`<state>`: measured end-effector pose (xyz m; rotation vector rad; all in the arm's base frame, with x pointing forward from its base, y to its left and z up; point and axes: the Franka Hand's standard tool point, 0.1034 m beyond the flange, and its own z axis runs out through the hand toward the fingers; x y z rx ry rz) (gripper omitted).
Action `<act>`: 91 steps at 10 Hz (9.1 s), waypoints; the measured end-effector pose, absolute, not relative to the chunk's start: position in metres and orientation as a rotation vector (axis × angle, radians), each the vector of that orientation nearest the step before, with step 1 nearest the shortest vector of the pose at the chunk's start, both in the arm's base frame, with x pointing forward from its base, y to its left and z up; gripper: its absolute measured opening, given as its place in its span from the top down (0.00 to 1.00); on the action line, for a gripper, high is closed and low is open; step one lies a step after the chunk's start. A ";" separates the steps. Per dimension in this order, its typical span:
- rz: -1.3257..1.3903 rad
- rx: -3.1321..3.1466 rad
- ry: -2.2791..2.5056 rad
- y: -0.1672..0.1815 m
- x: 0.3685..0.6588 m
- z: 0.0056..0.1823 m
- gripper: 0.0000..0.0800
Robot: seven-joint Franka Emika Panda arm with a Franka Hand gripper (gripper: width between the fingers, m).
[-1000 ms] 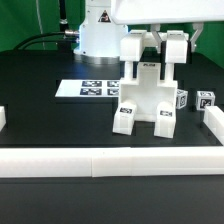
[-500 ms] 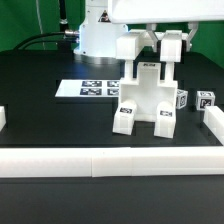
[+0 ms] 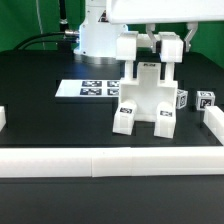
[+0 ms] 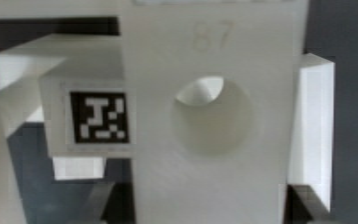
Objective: Assemble chair
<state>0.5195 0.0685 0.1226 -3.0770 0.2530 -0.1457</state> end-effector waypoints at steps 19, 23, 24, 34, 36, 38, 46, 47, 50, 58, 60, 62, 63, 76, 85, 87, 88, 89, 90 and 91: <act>-0.090 -3.100 0.280 0.059 0.536 0.076 0.64; -0.139 -3.098 0.272 0.064 0.563 0.077 0.64; -0.156 -3.095 0.281 0.068 0.572 0.077 0.64; -0.270 -3.064 0.410 0.084 0.623 0.076 0.64; -0.270 -3.064 0.410 0.084 0.623 0.076 0.52; -0.270 -3.064 0.410 0.084 0.623 0.076 0.35; -0.295 -3.056 0.367 0.086 0.621 0.097 0.19; -0.301 -3.060 0.356 0.081 0.620 0.098 0.19; -0.322 -3.058 0.353 0.082 0.619 0.096 0.19; -0.295 -3.082 0.351 0.078 0.621 0.067 0.19; -0.309 -3.098 0.297 0.068 0.622 0.057 0.19; -0.386 -3.100 0.256 0.060 0.631 0.059 0.19; -0.384 -3.104 0.231 0.059 0.631 0.060 0.19; 0.121 -2.960 0.462 0.052 0.553 0.142 0.19; 0.029 -2.951 0.495 0.070 0.498 0.131 0.19; -0.024 -2.964 0.457 0.074 0.487 0.127 0.19; -0.074 -2.996 0.311 0.070 0.468 0.120 0.19; -0.141 -3.012 0.039 0.056 0.466 0.116 0.19; -0.172 -2.999 -0.063 0.042 0.465 0.113 0.19; -0.143 -2.986 -0.019 0.044 0.463 0.112 0.19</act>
Offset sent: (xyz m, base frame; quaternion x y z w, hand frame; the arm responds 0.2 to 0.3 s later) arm 0.0000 0.0000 0.0000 0.0000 0.0000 0.0000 1.0000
